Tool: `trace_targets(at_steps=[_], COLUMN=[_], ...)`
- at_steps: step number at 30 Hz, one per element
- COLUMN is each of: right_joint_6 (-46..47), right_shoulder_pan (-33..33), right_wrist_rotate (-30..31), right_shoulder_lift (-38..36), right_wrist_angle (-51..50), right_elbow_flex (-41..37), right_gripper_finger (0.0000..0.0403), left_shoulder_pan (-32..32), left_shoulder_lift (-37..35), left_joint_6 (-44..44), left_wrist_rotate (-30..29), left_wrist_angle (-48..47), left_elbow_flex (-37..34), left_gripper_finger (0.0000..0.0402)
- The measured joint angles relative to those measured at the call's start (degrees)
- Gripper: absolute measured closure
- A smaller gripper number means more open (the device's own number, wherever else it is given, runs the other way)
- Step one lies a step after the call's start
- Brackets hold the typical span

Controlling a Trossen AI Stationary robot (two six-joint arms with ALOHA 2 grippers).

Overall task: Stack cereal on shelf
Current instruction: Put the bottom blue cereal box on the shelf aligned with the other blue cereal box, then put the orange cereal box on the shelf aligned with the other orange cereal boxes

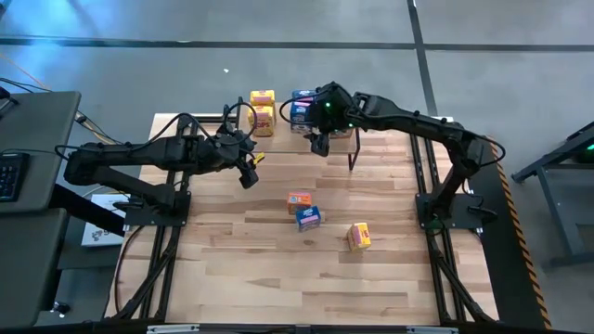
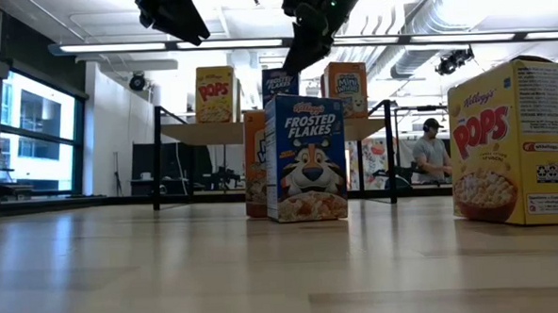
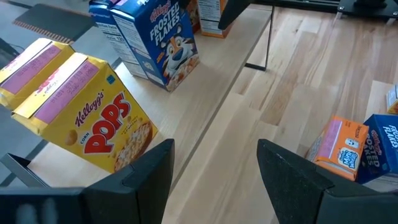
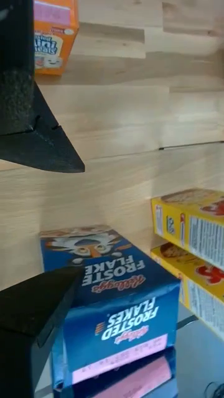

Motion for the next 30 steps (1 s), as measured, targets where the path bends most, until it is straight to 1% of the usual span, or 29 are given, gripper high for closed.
trace_targets(at_steps=[10, 19, 27, 30], right_joint_6=[0.18, 0.24, 0.47, 0.01], right_shoulder_pan=[-0.79, -0.30, 3.77, 5.41], right_wrist_rotate=[1.28, 0.35, 0.10, -1.28], right_shoulder_lift=[0.00, 0.00, -1.31, -2.12], right_wrist_angle=[-0.07, -0.89, -6.09, -8.72], right_elbow_flex=[0.00, 0.00, 0.00, 0.00], right_gripper_finger=[0.0151, 0.0151, 0.0151, 0.0151], left_shoulder_pan=[0.00, 0.00, 0.00, 0.00], left_shoulder_lift=[0.00, 0.00, 0.00, 0.00], left_joint_6=[0.00, 0.00, 0.00, 0.00], left_wrist_rotate=[0.00, 0.00, -0.01, 0.00], left_wrist_angle=[0.02, 0.01, 0.01, 0.02], left_elbow_flex=[0.00, 0.00, 0.00, 0.00], left_gripper_finger=[0.0181, 0.0181, 0.0181, 0.0181])
